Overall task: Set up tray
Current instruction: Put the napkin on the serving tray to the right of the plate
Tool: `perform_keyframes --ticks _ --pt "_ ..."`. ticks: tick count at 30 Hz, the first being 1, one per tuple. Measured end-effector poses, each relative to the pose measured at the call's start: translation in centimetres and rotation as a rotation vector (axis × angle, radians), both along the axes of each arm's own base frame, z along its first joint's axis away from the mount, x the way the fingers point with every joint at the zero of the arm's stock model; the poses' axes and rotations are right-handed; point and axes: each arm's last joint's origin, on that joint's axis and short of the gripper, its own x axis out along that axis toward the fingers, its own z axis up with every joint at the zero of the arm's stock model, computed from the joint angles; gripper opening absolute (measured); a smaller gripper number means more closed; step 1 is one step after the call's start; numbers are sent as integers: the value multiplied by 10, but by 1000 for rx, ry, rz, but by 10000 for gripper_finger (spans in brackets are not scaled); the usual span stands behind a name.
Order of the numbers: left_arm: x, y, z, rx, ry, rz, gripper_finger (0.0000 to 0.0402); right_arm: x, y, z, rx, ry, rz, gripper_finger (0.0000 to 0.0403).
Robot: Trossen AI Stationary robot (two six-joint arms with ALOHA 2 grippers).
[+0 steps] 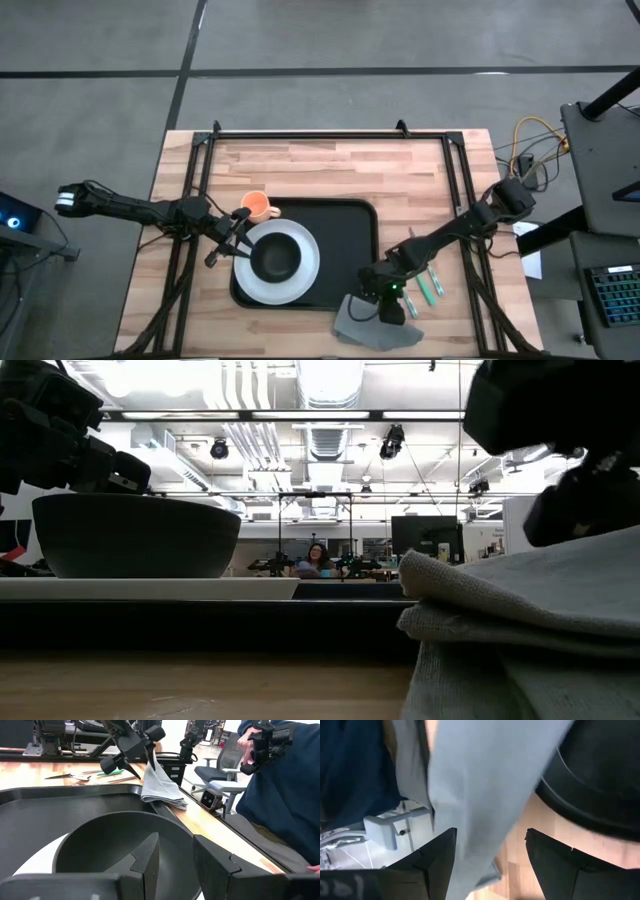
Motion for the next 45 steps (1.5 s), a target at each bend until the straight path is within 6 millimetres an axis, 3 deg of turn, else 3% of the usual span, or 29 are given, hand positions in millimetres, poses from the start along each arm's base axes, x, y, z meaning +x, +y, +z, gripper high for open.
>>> perform_keyframes --ticks 14,19,26,30,33,38,41,45 --pt "0 0 0 0 2 0 99 0 6 -8 -10 49 -31 211" --pt "0 0 0 0 2 0 99 -1 8 -8 16 67 -19 155" --pt "0 0 0 0 2 0 99 -2 9 -7 66 81 24 32" --pt "0 0 0 0 1 0 99 0 11 -4 94 45 40 12" --pt "0 0 -1 0 6 0 99 5 13 4 125 -20 45 9" --pt "0 0 -1 1 7 0 99 19 18 38 109 -189 26 9" --pt "0 0 -1 1 9 0 99 23 15 56 38 -289 -22 9" --pt "0 0 -1 1 12 0 99 24 10 63 -68 -366 -85 9"
